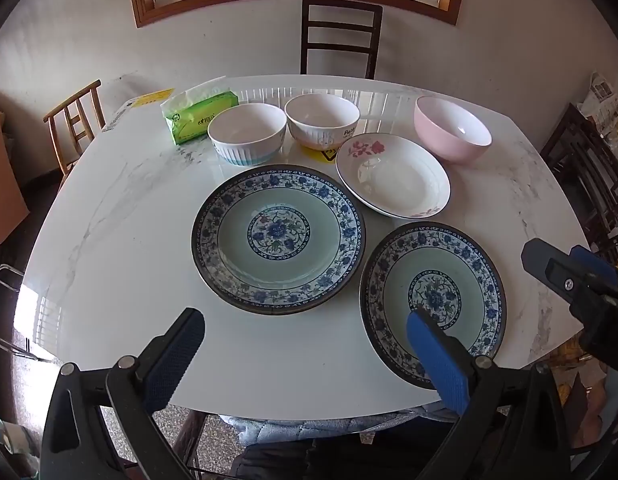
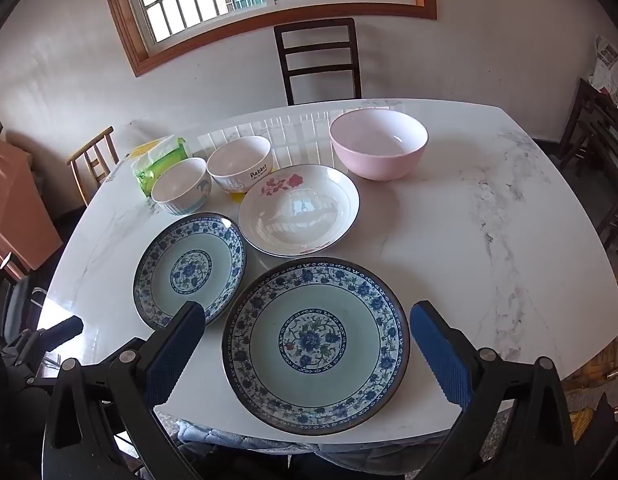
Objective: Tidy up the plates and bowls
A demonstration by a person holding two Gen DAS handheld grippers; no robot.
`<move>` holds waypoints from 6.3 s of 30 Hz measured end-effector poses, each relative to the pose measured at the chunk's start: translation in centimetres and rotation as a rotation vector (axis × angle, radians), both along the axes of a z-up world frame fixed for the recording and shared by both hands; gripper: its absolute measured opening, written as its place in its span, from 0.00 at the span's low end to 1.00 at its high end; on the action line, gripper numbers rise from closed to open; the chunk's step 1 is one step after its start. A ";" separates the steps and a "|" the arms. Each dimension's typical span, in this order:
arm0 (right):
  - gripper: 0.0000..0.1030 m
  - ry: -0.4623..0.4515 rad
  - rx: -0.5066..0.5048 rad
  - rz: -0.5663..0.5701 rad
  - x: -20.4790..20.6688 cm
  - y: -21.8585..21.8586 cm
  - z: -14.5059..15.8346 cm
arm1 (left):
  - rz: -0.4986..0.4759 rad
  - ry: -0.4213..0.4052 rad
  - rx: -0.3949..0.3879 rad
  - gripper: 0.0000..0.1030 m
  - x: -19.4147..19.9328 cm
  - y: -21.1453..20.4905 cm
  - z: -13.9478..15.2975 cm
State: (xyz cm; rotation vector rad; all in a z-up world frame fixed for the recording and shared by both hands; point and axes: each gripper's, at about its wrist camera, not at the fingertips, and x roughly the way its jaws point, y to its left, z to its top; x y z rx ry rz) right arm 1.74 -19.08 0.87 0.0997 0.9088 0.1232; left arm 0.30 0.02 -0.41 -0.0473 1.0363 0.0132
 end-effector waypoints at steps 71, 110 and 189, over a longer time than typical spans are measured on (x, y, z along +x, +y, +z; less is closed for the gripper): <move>0.81 0.031 0.005 0.043 -0.2 1.3 -0.7 | 0.018 0.016 0.000 1.00 0.1 0.8 -0.8; 0.31 0.241 0.310 0.238 6.9 3.3 -6.3 | 0.213 0.101 -0.345 0.67 5.0 13.9 -4.8; 0.12 0.390 0.299 0.350 13.3 12.3 -12.4 | 0.225 0.142 -0.408 0.14 5.7 22.9 -8.4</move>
